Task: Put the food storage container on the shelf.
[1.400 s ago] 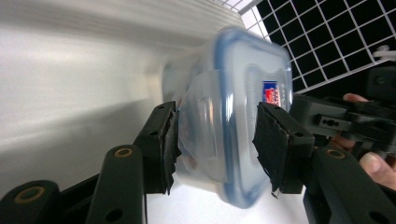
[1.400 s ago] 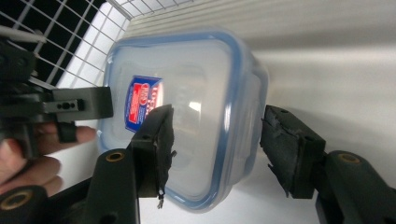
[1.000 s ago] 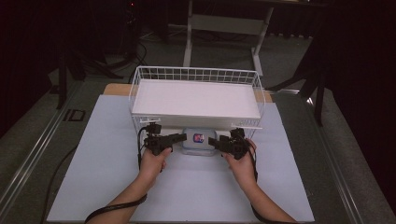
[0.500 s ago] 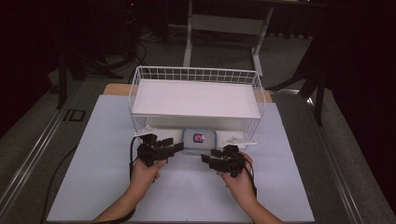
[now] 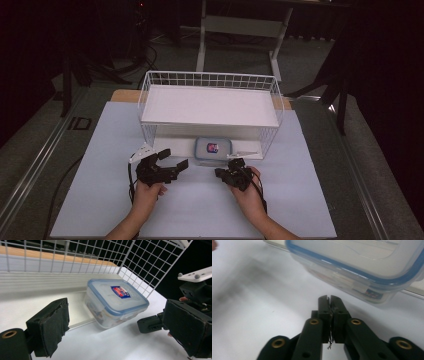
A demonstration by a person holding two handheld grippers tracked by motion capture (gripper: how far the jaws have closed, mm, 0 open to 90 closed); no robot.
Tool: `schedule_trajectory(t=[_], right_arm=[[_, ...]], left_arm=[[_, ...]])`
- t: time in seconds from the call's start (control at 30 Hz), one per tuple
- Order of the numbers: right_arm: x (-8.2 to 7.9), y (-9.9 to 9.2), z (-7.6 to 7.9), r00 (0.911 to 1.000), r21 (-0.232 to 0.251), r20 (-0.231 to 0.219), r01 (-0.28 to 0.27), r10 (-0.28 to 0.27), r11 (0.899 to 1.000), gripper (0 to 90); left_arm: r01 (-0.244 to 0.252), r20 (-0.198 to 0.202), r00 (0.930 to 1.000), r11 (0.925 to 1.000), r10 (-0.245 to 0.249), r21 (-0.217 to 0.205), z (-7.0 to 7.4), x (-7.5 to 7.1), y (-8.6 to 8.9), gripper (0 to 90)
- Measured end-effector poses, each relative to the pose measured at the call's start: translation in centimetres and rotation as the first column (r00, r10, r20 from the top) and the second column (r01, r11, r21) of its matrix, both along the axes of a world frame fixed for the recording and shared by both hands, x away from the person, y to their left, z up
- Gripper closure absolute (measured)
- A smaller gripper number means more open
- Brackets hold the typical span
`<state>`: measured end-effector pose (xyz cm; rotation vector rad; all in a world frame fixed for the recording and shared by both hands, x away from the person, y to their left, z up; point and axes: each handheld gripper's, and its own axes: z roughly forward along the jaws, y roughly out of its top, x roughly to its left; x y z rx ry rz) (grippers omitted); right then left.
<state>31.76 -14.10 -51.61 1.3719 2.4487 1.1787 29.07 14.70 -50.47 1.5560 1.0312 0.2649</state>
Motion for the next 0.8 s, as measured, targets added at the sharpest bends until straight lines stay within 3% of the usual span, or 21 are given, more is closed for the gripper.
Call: schedule_trajectory(t=[0.1, 0.27, 0.5, 0.8], right_arm=[[0.4, 0.2, -0.2, 1.0, -0.007, 0.001, 0.006, -0.006, 1.0, 89.8], [1.2, 0.2, -0.1, 0.9996, -0.002, 0.007, 0.029, -0.029, 1.0, 89.9], [1.9, 0.5, -0.1, 0.9991, 0.01, 0.013, 0.041, -0.041, 0.999, 89.9], [2.8, 1.1, 0.0, 0.9978, -0.007, 0.036, 0.056, -0.056, 0.998, 89.9]], left_arm=[[-0.003, 0.014, 0.9999, 0.9988, 0.003, 0.048, -0.1, -0.2, -0.1, 8.1], [0.001, 0.033, 0.9994, 0.997, -0.003, 0.077, -0.2, -0.4, -0.4, 8.1], [0.012, 0.056, 0.9983, 0.9967, -0.017, 0.08, -0.4, -0.4, -0.8, 8.1], [-0.017, 0.085, 0.9963, 0.9959, 0.009, 0.089, -0.3, -0.6, -0.5, 8.2]])
